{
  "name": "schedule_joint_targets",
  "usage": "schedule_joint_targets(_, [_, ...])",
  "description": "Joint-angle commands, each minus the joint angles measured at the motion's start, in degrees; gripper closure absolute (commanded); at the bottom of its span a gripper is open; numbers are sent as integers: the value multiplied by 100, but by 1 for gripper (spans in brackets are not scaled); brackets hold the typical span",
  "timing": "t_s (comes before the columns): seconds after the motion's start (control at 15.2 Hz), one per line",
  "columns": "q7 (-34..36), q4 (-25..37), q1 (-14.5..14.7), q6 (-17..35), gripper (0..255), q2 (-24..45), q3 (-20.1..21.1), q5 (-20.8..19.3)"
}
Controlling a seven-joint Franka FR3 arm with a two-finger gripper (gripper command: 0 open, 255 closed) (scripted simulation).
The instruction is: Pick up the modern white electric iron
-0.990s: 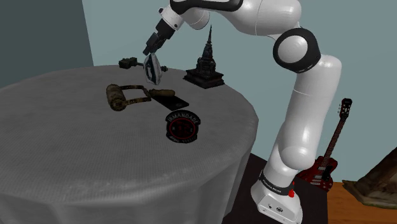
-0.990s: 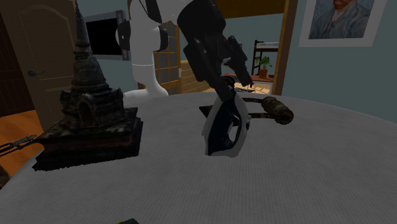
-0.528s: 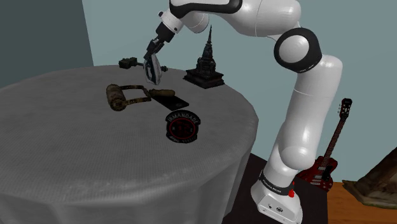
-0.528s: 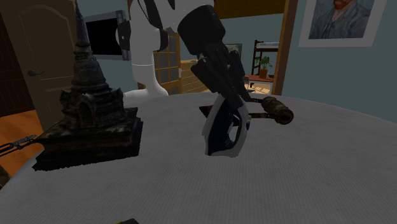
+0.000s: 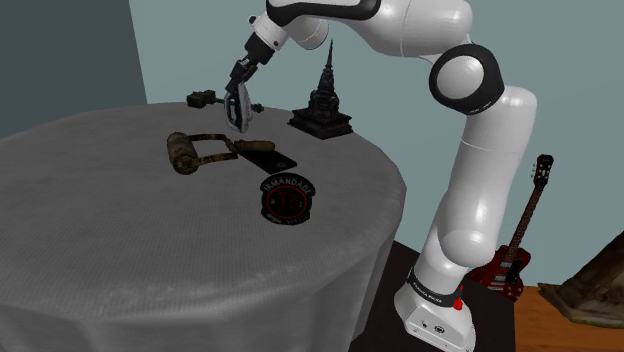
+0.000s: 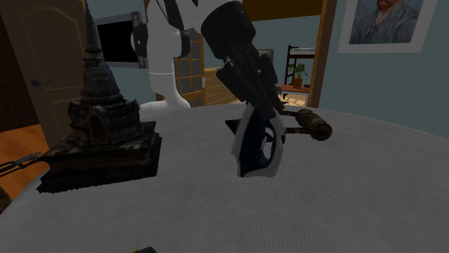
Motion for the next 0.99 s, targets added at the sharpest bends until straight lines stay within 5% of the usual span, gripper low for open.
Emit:
schedule_joint_targets(0.0, [54, 150, -5, -134, 255, 9, -6, -25])
schedule_joint_targets(0.92, [407, 1576, -78, -1150, 255, 375, -48, -111])
